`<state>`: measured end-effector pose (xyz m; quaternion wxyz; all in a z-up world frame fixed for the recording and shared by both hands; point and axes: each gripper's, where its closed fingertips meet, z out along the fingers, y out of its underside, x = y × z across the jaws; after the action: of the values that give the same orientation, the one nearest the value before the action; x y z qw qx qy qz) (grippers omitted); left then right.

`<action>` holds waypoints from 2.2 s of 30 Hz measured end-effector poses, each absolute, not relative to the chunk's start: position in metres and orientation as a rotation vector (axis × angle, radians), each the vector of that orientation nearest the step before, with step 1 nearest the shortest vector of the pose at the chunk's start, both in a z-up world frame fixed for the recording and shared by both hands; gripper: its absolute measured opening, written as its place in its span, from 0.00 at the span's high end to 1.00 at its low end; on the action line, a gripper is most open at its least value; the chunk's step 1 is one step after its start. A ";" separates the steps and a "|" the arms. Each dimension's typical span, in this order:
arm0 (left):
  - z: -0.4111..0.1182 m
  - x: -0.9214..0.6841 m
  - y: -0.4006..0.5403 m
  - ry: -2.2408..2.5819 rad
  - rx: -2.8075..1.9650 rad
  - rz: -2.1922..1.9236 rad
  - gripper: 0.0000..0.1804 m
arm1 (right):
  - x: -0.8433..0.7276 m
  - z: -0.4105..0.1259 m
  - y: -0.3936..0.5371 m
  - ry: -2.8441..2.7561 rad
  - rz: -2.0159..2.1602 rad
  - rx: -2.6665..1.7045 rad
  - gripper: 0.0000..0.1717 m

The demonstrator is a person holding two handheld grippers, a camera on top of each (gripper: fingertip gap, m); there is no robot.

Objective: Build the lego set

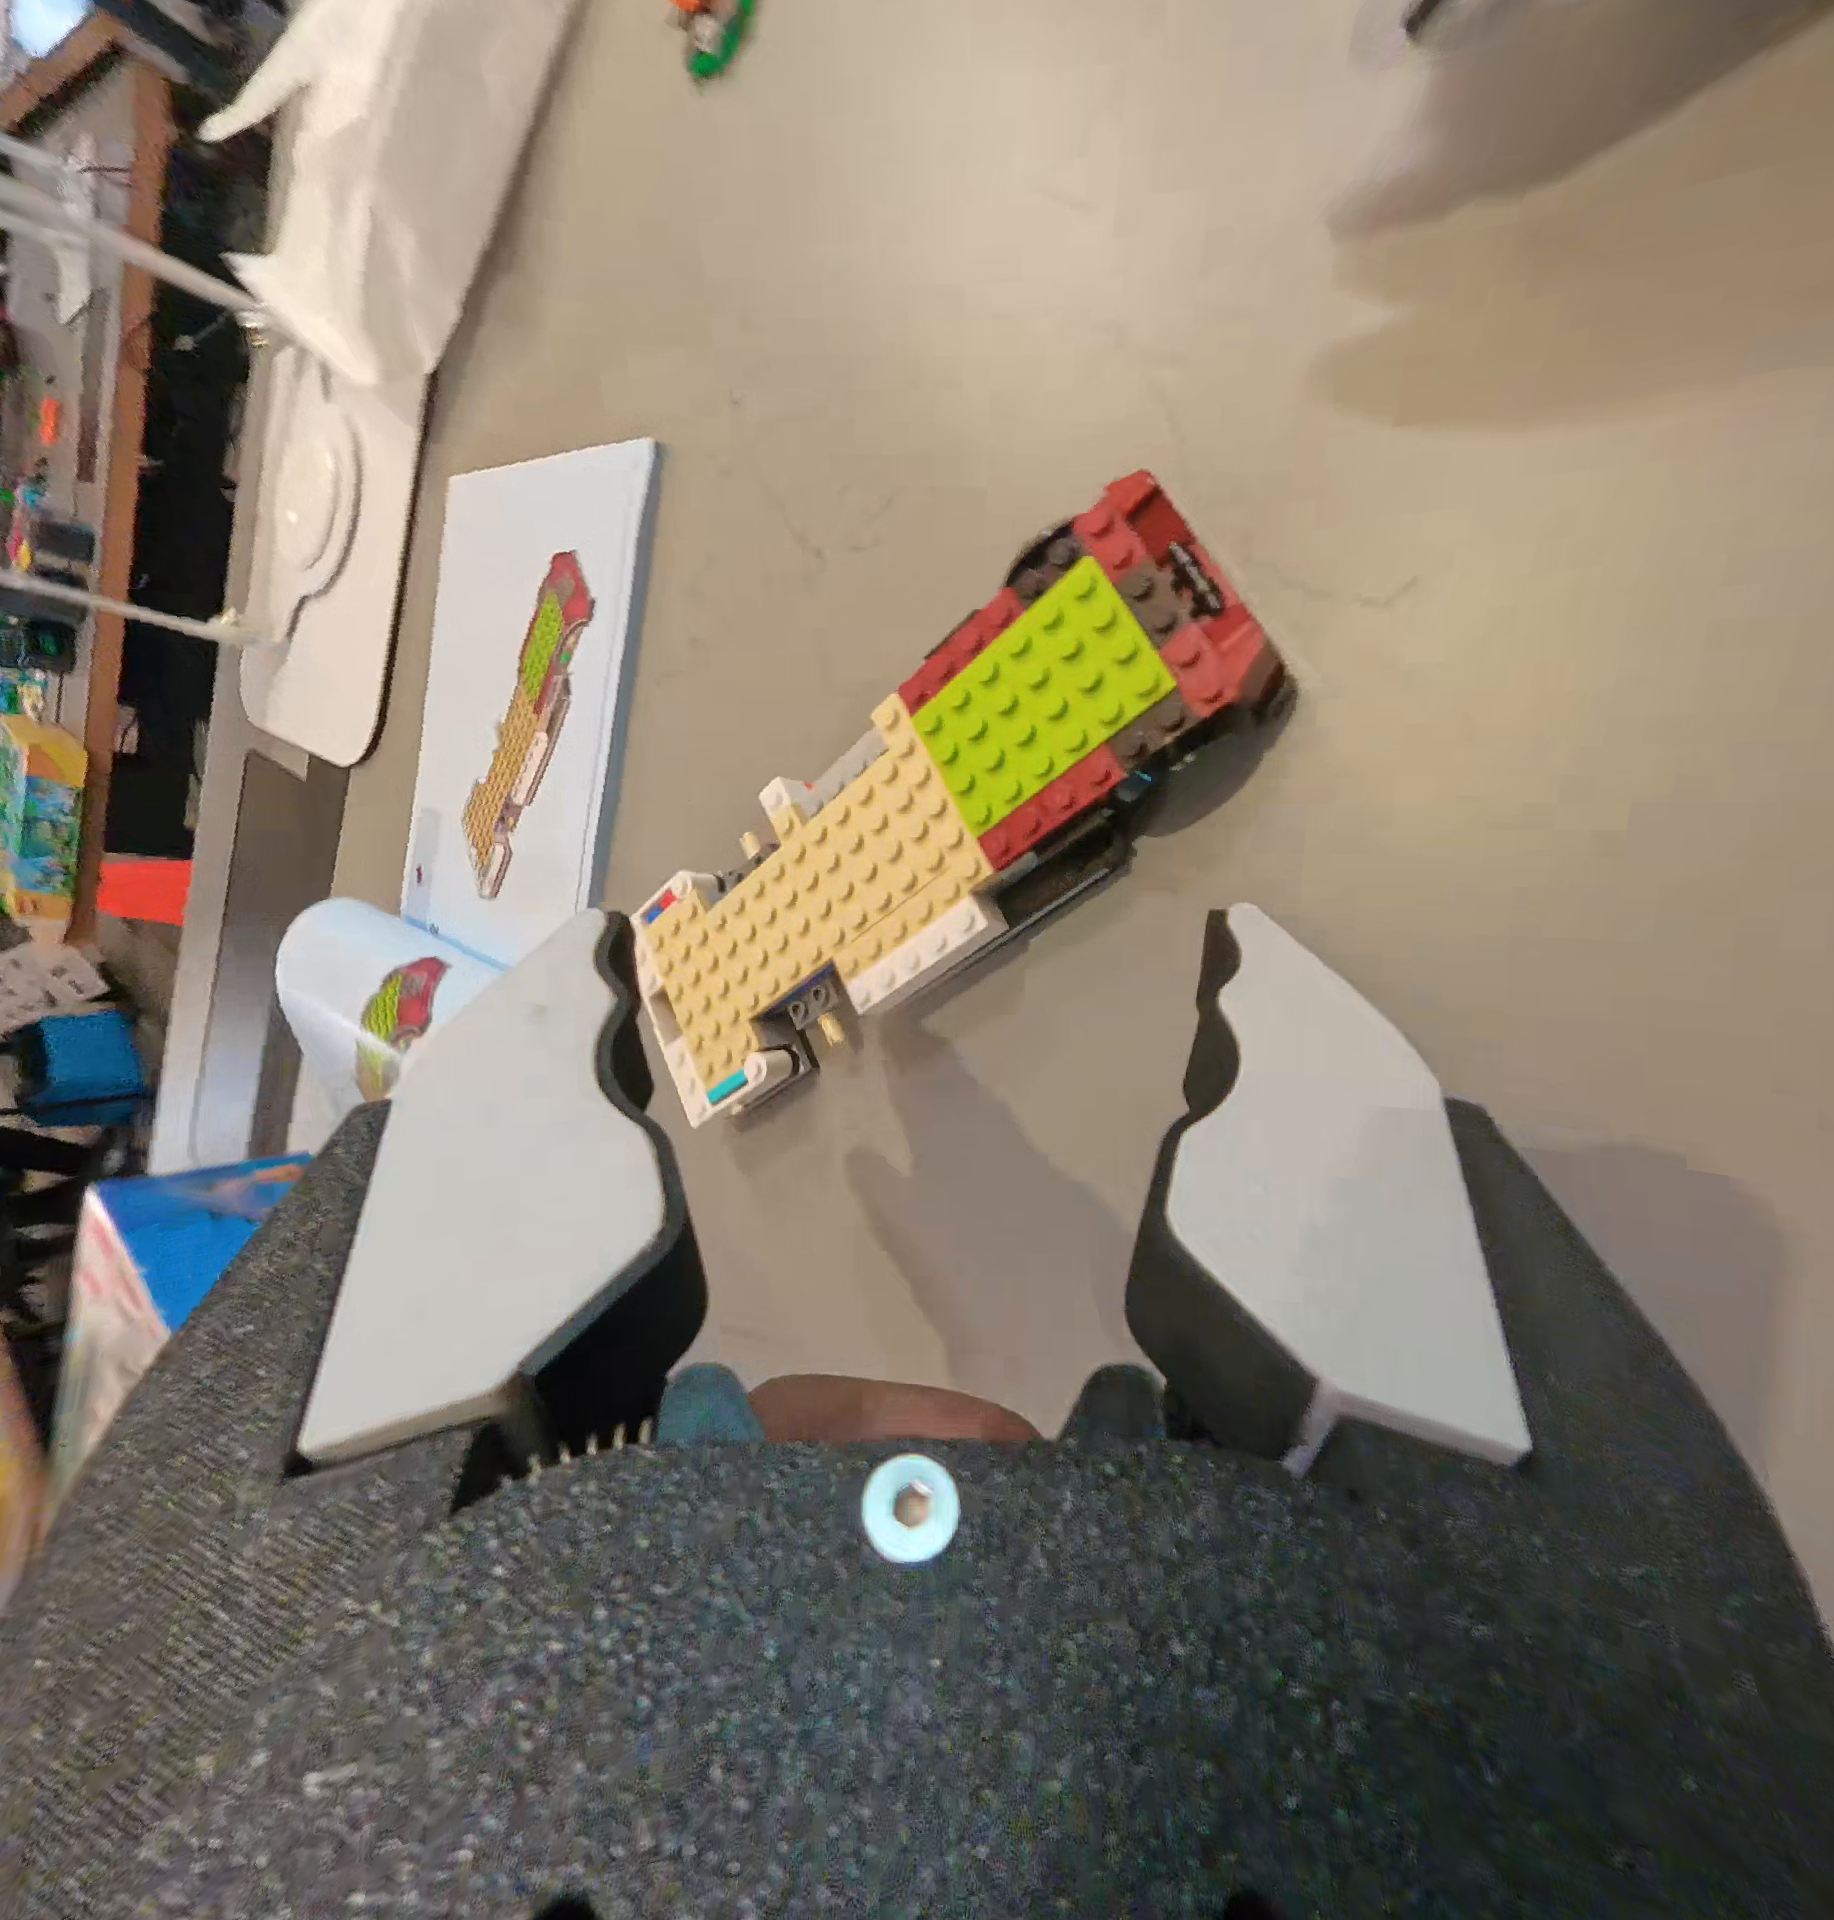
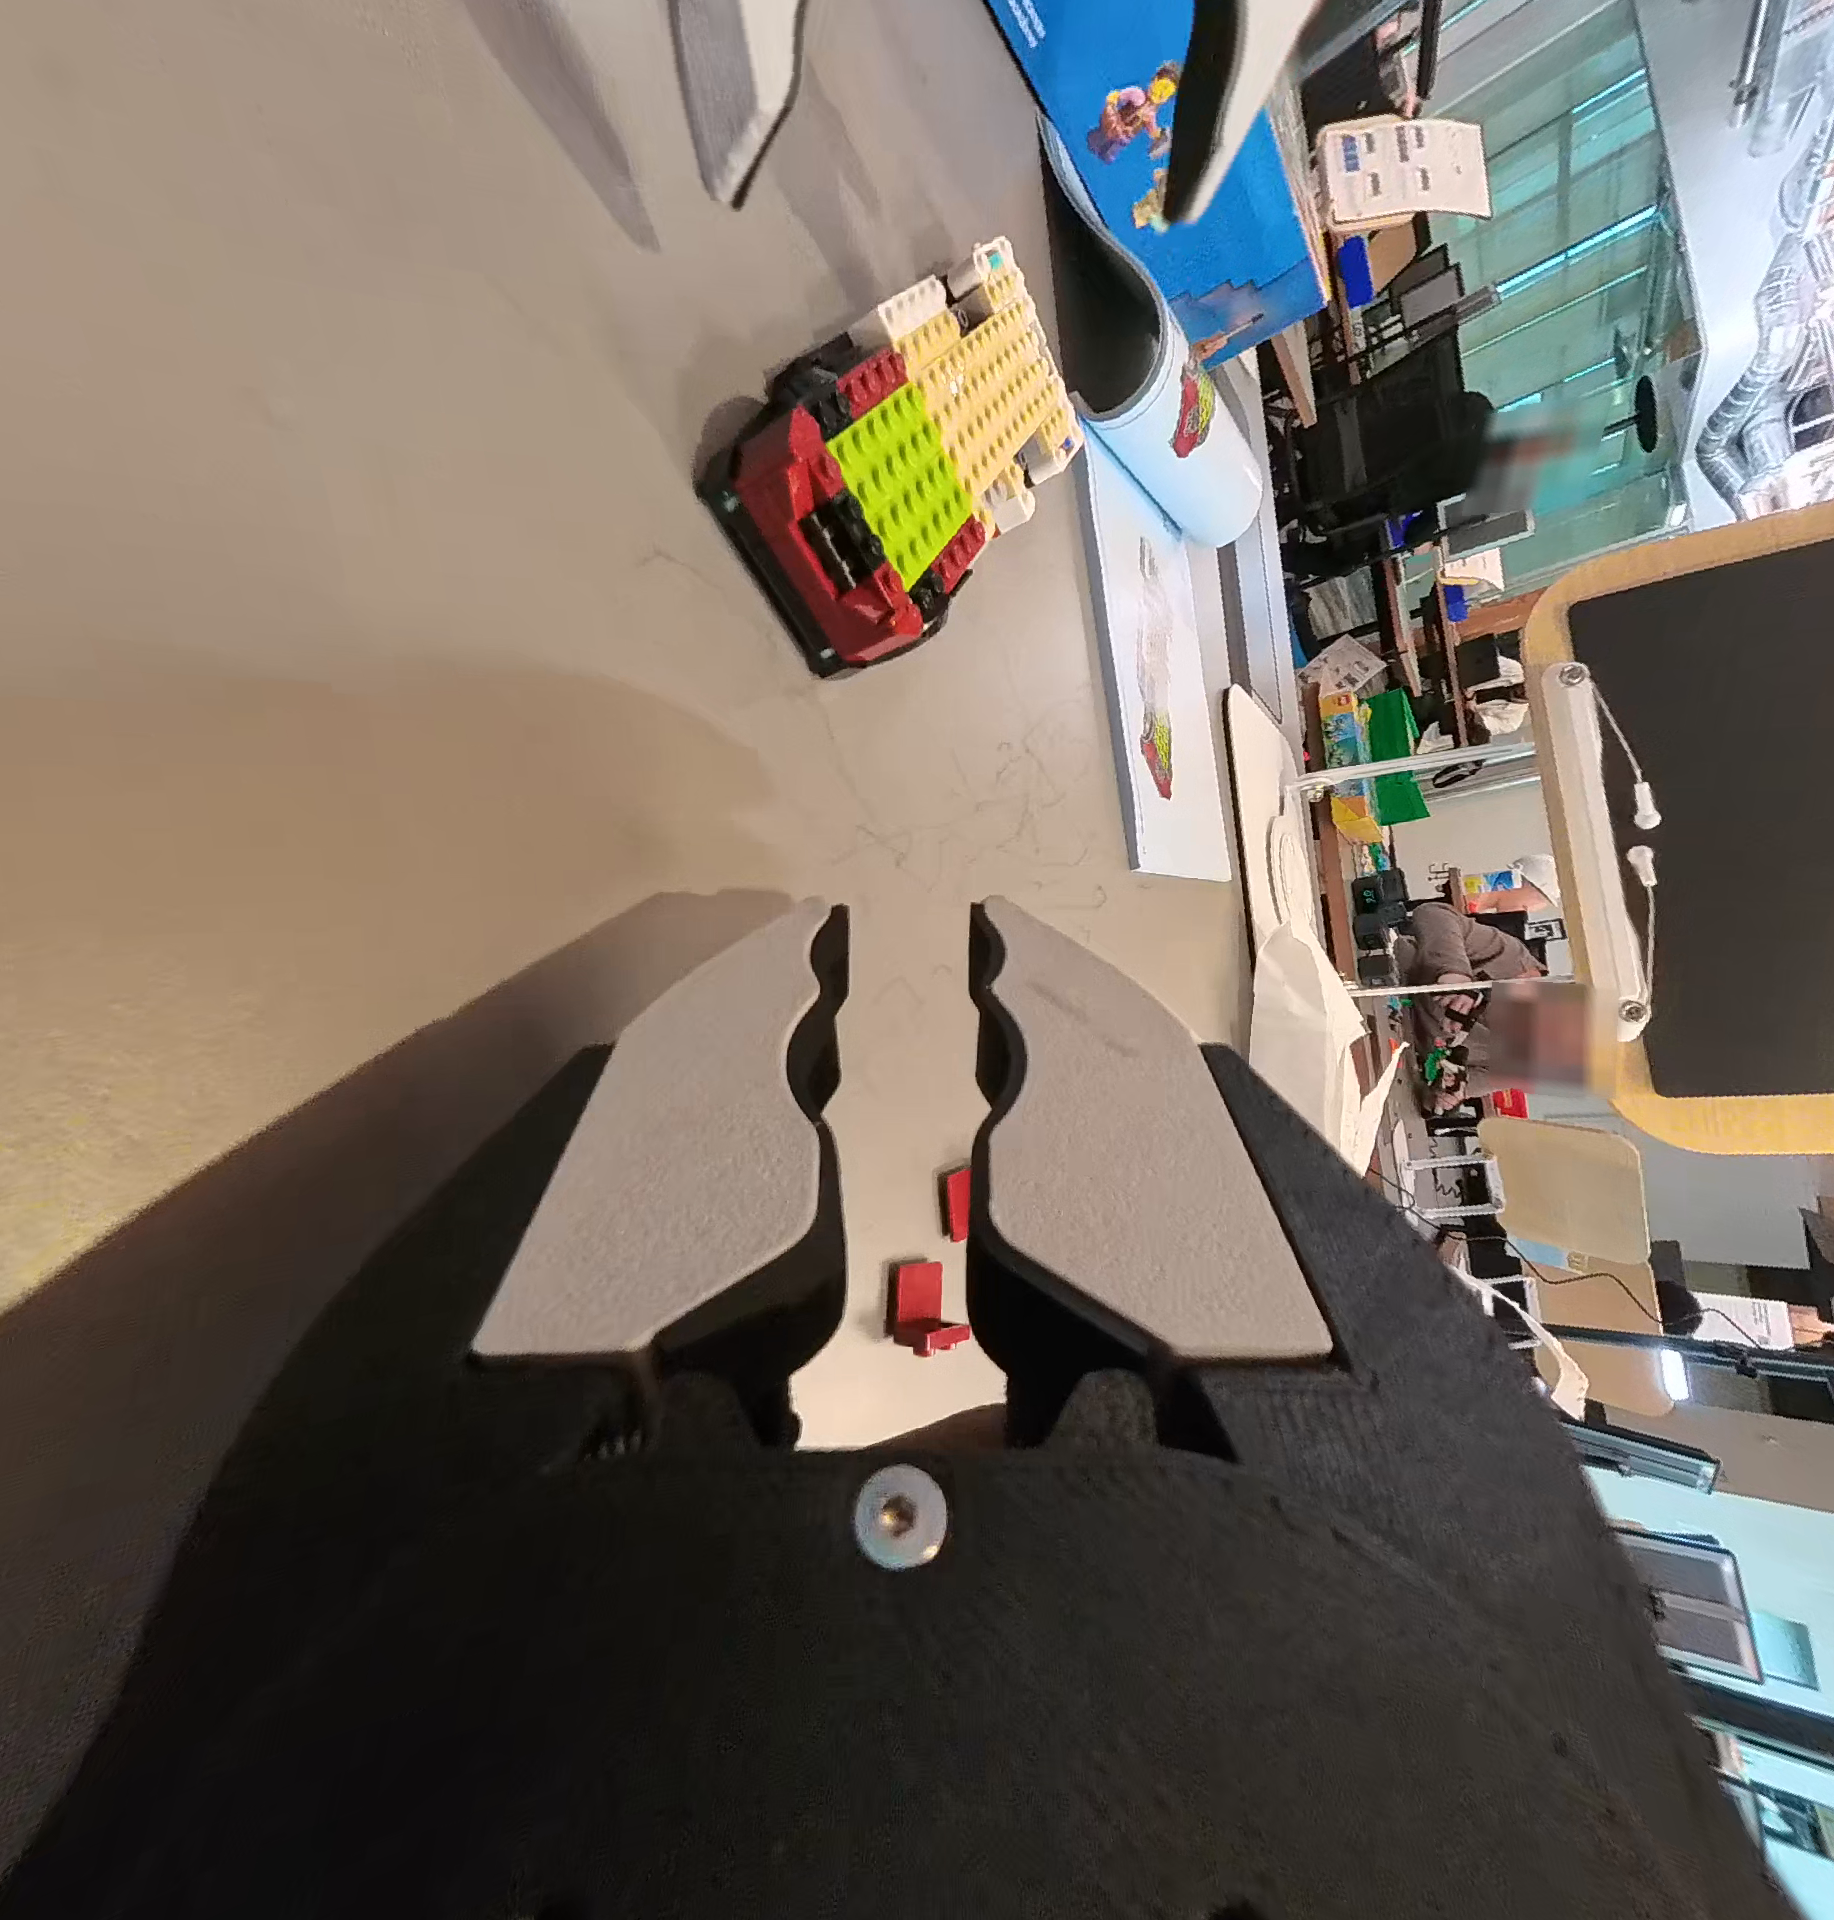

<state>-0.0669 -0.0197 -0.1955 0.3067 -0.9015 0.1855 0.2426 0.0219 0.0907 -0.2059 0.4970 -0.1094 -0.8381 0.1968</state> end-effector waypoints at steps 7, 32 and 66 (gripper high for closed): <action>-0.174 -0.091 -0.023 0.201 -2.039 0.616 0.44 | 0.016 -0.203 0.088 -1.997 0.493 -0.348 0.87; -0.146 -0.198 0.060 0.156 -2.140 0.374 0.39 | -0.012 -0.194 0.164 -1.689 0.316 -0.754 0.87; -0.241 -0.233 0.164 0.559 -2.595 -0.259 0.40 | -0.009 -0.183 0.171 -1.699 0.487 -0.801 0.87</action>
<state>-0.2326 0.1642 -0.2409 0.2350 -0.9457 0.2038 -0.0943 -0.0092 0.1713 -0.1828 0.5650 -0.3404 -0.7225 0.2071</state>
